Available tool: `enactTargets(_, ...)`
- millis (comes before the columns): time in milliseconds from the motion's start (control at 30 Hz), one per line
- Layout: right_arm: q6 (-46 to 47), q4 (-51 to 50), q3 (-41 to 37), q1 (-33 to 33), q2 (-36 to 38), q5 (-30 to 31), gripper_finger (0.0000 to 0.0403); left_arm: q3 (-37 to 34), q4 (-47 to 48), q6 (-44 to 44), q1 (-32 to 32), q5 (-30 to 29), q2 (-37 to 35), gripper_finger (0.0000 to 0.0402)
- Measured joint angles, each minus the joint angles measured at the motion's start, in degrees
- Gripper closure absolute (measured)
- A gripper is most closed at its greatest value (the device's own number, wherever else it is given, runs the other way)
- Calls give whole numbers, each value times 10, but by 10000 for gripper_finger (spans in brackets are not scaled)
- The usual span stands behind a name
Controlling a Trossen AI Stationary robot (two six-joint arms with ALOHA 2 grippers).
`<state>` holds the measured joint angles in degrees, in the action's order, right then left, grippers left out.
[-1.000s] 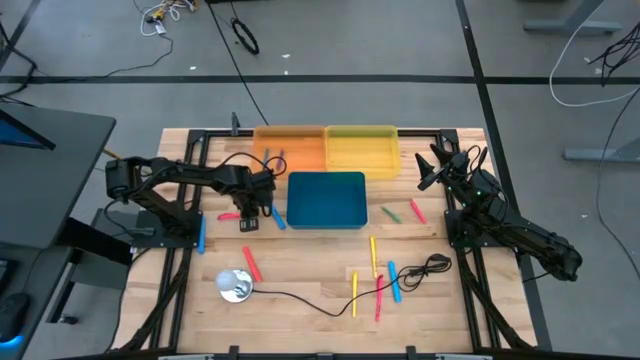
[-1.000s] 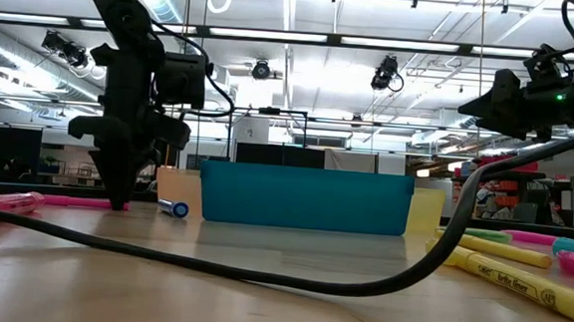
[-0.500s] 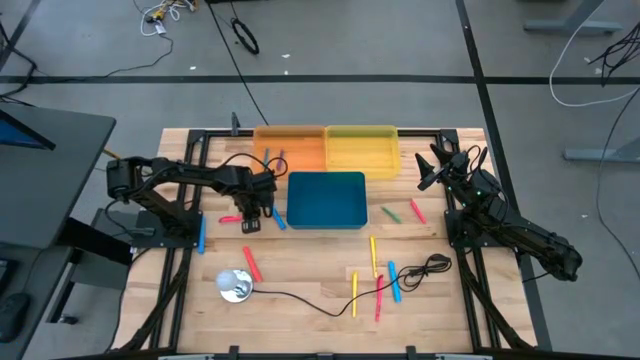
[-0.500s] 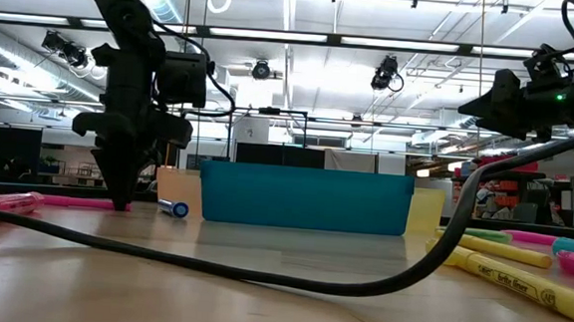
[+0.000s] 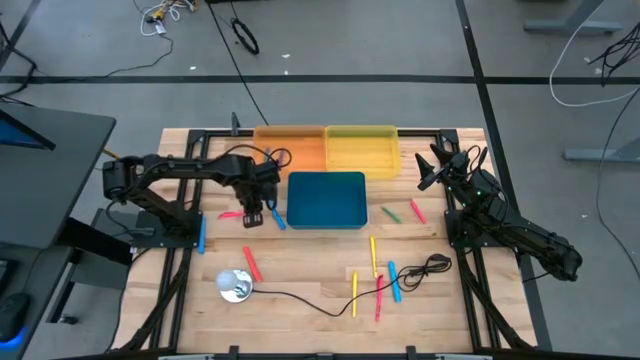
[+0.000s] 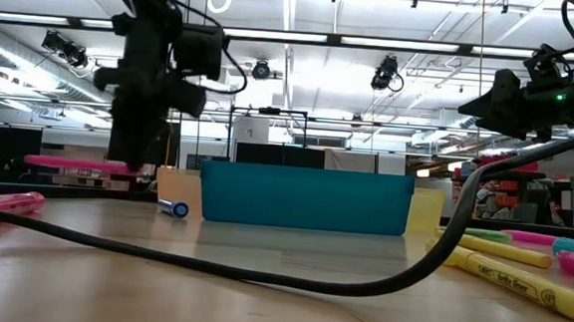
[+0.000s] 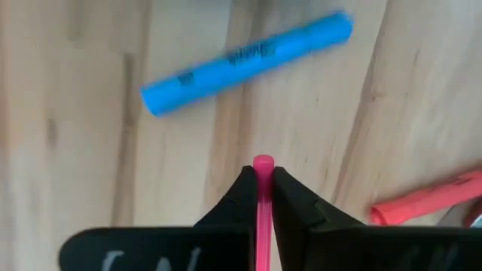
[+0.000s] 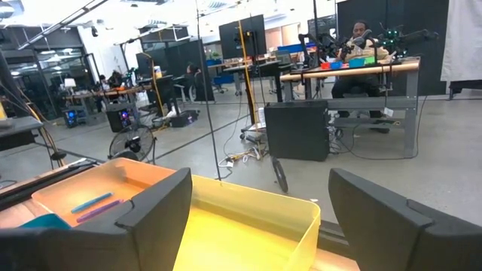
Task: Pick & Place Markers
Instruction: Put the pink pen into the blue bin
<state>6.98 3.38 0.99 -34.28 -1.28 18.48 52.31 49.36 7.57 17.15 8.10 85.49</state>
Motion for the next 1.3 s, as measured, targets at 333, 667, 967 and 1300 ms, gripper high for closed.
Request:
enactTargets(333, 0, 0, 0, 0, 0, 0, 89, 94, 81, 32, 11, 21, -1, 383)
enactTargets(667, 0, 0, 0, 0, 0, 0, 89, 174, 177, 65, 30, 23, -1, 383)
enactTargets(967, 0, 0, 0, 0, 0, 0, 89, 215, 220, 79, 32, 7, -2, 383)
enactTargets(1300, 0, 0, 0, 0, 0, 0, 89, 224, 212, 87, 29, -5, -2, 383)
